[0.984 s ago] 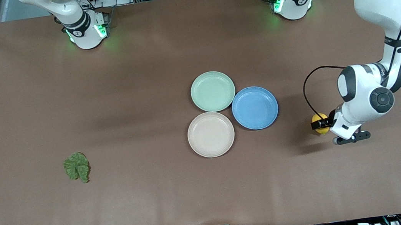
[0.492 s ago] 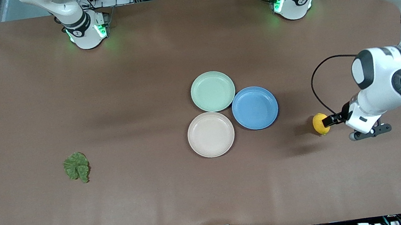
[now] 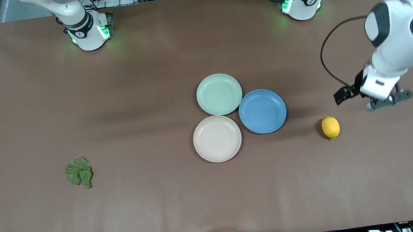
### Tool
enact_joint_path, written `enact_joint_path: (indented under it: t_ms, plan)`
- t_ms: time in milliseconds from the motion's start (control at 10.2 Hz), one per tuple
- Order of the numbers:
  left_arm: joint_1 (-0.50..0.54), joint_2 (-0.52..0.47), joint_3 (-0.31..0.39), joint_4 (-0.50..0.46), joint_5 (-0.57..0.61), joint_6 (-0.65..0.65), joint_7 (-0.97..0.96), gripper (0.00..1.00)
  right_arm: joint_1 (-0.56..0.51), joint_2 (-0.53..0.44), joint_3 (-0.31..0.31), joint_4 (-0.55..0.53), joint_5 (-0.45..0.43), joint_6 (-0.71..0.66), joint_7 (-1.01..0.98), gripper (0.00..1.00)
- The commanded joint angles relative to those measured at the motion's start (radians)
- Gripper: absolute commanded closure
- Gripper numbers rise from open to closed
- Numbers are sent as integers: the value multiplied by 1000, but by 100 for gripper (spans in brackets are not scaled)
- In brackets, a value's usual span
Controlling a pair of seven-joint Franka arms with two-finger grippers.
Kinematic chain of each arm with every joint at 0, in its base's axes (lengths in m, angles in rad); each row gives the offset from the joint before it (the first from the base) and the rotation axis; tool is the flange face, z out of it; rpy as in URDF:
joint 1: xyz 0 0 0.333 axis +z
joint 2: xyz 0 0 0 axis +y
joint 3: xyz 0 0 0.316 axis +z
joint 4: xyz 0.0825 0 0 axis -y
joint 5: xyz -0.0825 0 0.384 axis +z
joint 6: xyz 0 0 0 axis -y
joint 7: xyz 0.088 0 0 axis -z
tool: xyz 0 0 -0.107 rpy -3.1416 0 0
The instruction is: Pick lemon and lettuce from plates
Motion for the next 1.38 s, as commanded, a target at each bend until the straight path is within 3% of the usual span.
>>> enact_joint_path:
  t_ms: [0,197,590,885,1279]
  plan:
    - [-49,-110,5,-72,-6,-21,-14,0,-45,-49,70,-58,-33,0,-17,0]
    - [-76,-110,12,18,101,-50,-5,0,-46,-51,78,-60,-38,2,-17,0]
    - [-79,-87,8,293,92,-394,9,0,-40,-35,76,-62,-38,25,-17,0]
    - [-87,2,-14,574,40,-646,10,0,-42,-34,71,-62,-37,25,-16,0]
    - [-79,-12,-20,620,29,-660,30,0,-42,-29,70,-63,-37,35,-16,0]
